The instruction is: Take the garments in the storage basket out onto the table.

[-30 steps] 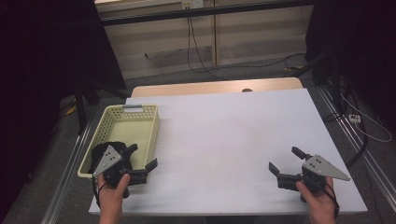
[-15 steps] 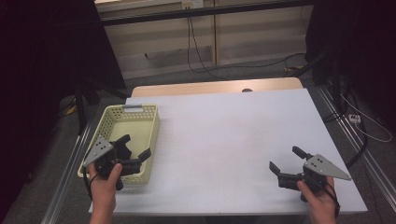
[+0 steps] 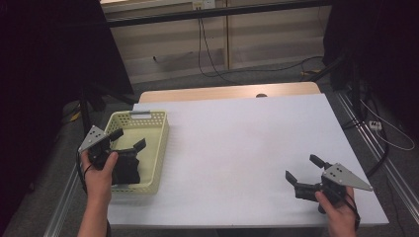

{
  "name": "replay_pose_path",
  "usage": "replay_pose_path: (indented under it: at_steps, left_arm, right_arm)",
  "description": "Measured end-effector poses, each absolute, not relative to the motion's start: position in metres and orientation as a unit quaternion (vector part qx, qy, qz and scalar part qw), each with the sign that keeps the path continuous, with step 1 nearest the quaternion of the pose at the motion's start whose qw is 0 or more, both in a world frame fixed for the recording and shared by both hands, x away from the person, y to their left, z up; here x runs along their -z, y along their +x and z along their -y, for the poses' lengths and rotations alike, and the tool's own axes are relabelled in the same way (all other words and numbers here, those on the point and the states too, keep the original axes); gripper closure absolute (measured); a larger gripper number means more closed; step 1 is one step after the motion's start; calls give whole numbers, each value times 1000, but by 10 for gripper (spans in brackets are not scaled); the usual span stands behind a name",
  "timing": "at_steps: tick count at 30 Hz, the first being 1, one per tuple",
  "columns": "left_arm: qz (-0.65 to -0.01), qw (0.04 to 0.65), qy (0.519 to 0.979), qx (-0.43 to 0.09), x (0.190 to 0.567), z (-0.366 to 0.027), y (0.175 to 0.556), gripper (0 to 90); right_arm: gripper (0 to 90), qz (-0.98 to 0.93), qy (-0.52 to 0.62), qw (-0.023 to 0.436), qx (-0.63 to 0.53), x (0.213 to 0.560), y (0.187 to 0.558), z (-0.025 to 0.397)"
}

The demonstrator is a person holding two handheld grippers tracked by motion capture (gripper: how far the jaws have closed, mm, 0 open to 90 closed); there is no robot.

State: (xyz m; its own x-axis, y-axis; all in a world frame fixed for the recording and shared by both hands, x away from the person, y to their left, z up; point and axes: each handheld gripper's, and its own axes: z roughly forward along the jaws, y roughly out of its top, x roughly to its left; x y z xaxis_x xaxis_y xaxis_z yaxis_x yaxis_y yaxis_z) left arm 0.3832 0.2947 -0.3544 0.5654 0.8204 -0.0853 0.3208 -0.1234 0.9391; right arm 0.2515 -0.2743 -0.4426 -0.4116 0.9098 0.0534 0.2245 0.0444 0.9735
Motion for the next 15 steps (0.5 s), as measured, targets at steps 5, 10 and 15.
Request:
replay_pose_path:
  at_steps: [5, 10, 15]
  left_arm:
    - [-431, 507, 710, -230, 368, -302, 402, 29]
    - [-441, 497, 710, -232, 378, -306, 413, 31]
    - [-462, 455, 729, -222, 395, -310, 426, 33]
  right_arm:
    - [15, -649, 438, 319, -534, 443, 252, 275]
    - [15, -648, 438, 320, -534, 443, 252, 276]
    - [14, -650, 437, 319, -534, 443, 252, 275]
